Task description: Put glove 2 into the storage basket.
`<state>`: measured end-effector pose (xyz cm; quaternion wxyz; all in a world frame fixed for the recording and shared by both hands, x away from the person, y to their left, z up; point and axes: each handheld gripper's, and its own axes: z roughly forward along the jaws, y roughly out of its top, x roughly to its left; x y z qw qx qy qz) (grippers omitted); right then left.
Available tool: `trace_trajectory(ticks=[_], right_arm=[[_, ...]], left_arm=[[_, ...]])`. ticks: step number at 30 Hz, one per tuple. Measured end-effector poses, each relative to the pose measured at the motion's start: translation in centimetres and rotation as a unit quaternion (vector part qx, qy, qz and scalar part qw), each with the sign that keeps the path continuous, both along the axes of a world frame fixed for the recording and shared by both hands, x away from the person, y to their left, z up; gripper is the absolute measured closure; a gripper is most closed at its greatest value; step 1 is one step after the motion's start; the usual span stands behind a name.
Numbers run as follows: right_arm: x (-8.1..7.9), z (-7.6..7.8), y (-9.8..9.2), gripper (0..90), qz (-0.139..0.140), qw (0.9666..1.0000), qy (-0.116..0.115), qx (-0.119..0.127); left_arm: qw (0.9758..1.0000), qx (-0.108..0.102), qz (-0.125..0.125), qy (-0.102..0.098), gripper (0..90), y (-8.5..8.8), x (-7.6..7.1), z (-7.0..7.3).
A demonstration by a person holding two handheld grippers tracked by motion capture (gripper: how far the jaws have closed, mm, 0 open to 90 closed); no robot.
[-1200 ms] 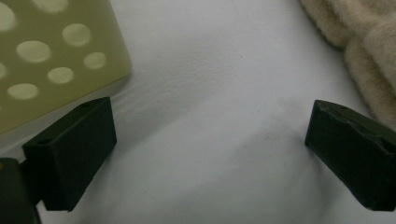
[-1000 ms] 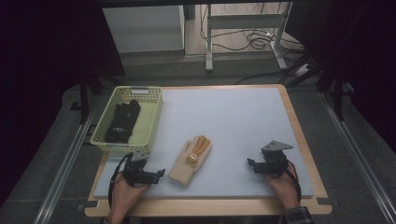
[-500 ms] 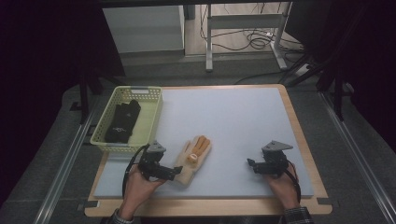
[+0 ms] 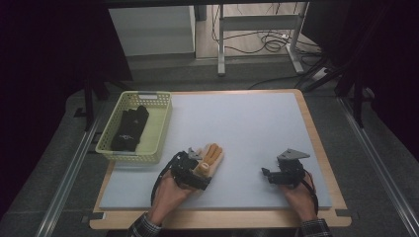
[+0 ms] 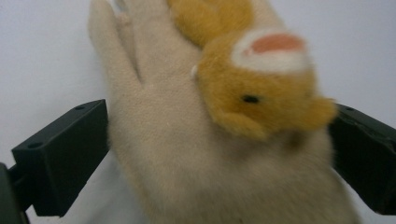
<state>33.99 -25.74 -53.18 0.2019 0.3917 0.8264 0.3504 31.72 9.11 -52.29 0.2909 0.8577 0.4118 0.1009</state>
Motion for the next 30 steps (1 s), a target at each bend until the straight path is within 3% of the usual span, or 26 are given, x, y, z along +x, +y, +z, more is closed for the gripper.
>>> trace_trajectory(ticks=[3, 6, 7, 13, 18, 25, 30], right_arm=[[0.0, 0.0, 0.0, 21.9, 0.0, 1.0, 0.0, 0.0], [0.0, 0.0, 0.0, 21.9, 0.0, 1.0, 0.0, 0.0], [0.0, 0.0, 0.0, 21.9, 0.0, 1.0, 0.0, 0.0], [0.0, 0.0, 0.0, 21.9, 0.0, 1.0, 0.0, 0.0], [0.0, 0.0, 0.0, 21.8, 0.0, 1.0, 0.0, -0.001], [0.0, 0.0, 0.0, 21.8, 0.0, 1.0, 0.0, -0.001], [0.0, 0.0, 0.0, 21.7, 0.0, 1.0, 0.0, -0.001]], left_arm=[[0.9999, 0.01, 0.002, -0.003, 1.2, -0.2, 0.1, -0.3], [0.9999, 0.008, -0.001, 0.01, 11.1, -0.3, 0.3, -0.5], [0.9998, 0.019, -0.001, 0.004, 15.1, -0.5, 0.2, -0.6], [0.9997, 0.02, -0.016, 0.002, 39.4, -0.7, -0.1, 0.0], [0.9995, -0.006, -0.03, 0.012, 57.4, 0.2, 0.3, 0.1], [0.9994, -0.013, -0.031, 0.002, 72.6, 1.0, 0.4, 1.1], [0.9996, -0.01, -0.024, 0.008, 74.0, 1.5, 1.0, 1.7]])
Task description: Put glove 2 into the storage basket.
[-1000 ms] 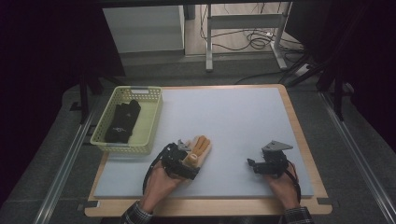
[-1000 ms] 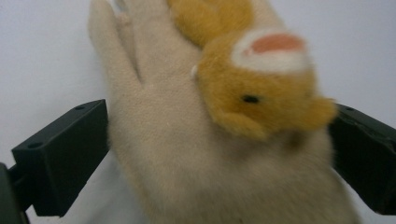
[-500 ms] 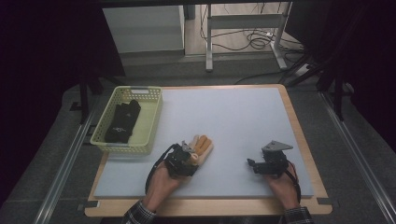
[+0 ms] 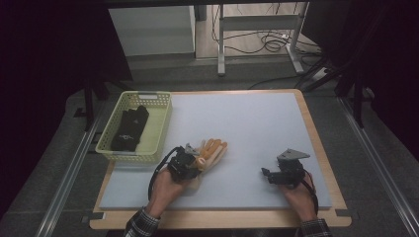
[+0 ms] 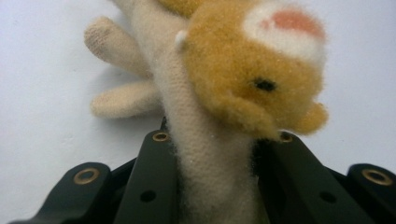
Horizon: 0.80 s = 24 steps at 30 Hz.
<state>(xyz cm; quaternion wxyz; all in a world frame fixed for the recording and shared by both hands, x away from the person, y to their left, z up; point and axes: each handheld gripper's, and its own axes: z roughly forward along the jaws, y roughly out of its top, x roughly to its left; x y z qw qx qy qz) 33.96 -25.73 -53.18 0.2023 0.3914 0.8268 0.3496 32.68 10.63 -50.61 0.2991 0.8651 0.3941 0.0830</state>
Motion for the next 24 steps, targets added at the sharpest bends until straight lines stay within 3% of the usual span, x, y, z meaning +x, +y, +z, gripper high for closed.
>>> trace_trajectory(ticks=[17, 24], right_arm=[[0.0, 0.0, 0.0, 21.6, 0.0, 1.0, 0.0, 0.0], [0.0, 0.0, 0.0, 21.5, 0.0, 1.0, 0.0, 0.0]], left_arm=[[0.9995, 0.001, 0.024, -0.022, 73.6, 2.1, 1.5, 4.9], [0.9987, 0.007, 0.04, -0.03, 73.5, 3.7, 2.5, 7.2]])
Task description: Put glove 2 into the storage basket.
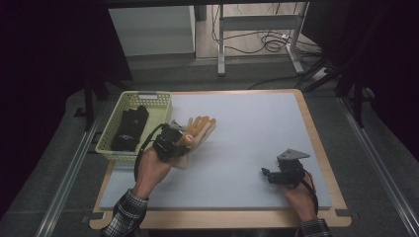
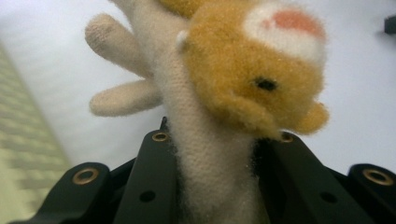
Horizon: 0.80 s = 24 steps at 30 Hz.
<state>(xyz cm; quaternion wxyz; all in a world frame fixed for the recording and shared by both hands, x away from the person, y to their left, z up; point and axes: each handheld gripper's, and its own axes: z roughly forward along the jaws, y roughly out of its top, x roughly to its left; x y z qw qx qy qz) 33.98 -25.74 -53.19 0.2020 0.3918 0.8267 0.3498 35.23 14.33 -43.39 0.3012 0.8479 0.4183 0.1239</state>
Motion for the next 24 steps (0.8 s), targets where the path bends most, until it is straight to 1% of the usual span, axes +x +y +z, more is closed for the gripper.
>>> trace_trajectory(ticks=[4, 7, 8, 14, 19, 21, 24], right_arm=[[0.0, 0.0, 0.0, 21.5, 0.0, 1.0, 0.0, 0.0], [0.0, 0.0, 0.0, 21.5, 0.0, 1.0, -0.001, 0.0], [0.0, 0.0, 0.0, 21.5, 0.001, 1.0, -0.001, 0.0], [0.0, 0.0, 0.0, 21.5, 0.0, 1.0, -0.001, 0.001], [0.0, 0.0, 0.0, 21.5, 0.0, 1.0, -0.001, 0.001], [0.0, 0.0, 0.0, 21.5, 0.0, 1.0, -0.001, 0.001], [0.0, 0.0, 0.0, 21.5, 0.0, 1.0, -0.001, 0.001]], left_arm=[[0.9998, 0.013, 0.016, -0.007, 73.4, 1.3, 0.7, 1.3], [0.9993, 0.019, 0.029, -0.013, 73.2, 2.5, 1.2, 2.3], [0.9991, 0.018, 0.036, -0.016, 73.2, 2.9, 1.3, 2.6], [0.9969, 0.032, 0.067, -0.024, 72.8, 5.7, 2.5, 4.1], [0.9936, 0.043, 0.101, -0.026, 72.4, 8.4, 3.6, 4.6], [0.992, 0.049, 0.114, -0.025, 72.1, 9.5, 4.1, 4.5], [0.9891, 0.059, 0.134, -0.019, 71.8, 10.9, 5.1, 4.0]])
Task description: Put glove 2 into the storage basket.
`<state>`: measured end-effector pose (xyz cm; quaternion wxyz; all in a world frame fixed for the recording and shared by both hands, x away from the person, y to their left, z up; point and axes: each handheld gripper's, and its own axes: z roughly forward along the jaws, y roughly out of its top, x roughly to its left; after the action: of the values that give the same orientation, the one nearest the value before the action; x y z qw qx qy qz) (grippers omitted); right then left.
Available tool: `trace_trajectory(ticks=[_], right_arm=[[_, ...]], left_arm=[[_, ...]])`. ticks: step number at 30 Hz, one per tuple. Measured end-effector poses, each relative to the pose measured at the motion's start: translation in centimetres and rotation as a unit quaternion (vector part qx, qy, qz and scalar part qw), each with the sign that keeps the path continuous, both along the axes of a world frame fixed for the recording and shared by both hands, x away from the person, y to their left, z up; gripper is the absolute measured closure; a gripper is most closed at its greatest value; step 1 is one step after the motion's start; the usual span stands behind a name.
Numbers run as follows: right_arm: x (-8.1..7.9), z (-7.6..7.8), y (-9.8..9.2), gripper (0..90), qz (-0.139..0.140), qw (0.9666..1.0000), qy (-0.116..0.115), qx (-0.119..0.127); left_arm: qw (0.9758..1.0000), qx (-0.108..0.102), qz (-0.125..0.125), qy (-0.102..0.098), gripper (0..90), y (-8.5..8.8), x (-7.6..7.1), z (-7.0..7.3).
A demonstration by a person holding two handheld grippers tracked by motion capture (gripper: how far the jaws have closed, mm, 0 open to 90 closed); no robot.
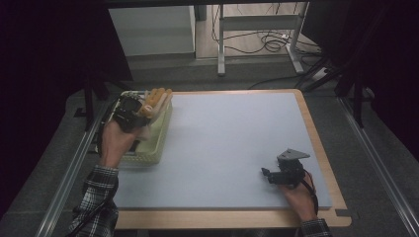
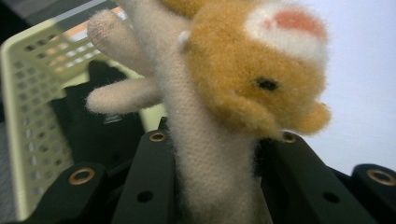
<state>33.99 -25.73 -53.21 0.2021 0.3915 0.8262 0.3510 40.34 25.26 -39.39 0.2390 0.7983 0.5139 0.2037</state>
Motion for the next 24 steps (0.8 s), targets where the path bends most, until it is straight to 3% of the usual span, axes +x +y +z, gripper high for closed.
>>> trace_trajectory(ticks=[9, 17, 22, 24], right_arm=[[0.0, 0.0, 0.0, 21.4, 0.0, 1.0, 0.0, 0.0], [0.0, 0.0, 0.0, 21.3, 0.0, 1.0, 0.0, 0.001], [0.0, 0.0, 0.0, 21.3, 0.001, 1.0, 0.001, 0.001], [0.0, 0.0, 0.0, 21.3, 0.001, 1.0, 0.0, 0.001]], left_arm=[[0.998, 0.026, 0.034, 0.047, 70.8, 1.9, 3.4, -4.2], [0.9926, 0.046, 0.051, 0.101, 69.6, 1.3, 6.3, -8.3], [0.9912, 0.027, 0.035, 0.125, 66.2, 0.1, 7.3, -9.9], [0.9907, 0.02, 0.029, 0.132, 56.2, -0.3, 7.6, -10.3]])
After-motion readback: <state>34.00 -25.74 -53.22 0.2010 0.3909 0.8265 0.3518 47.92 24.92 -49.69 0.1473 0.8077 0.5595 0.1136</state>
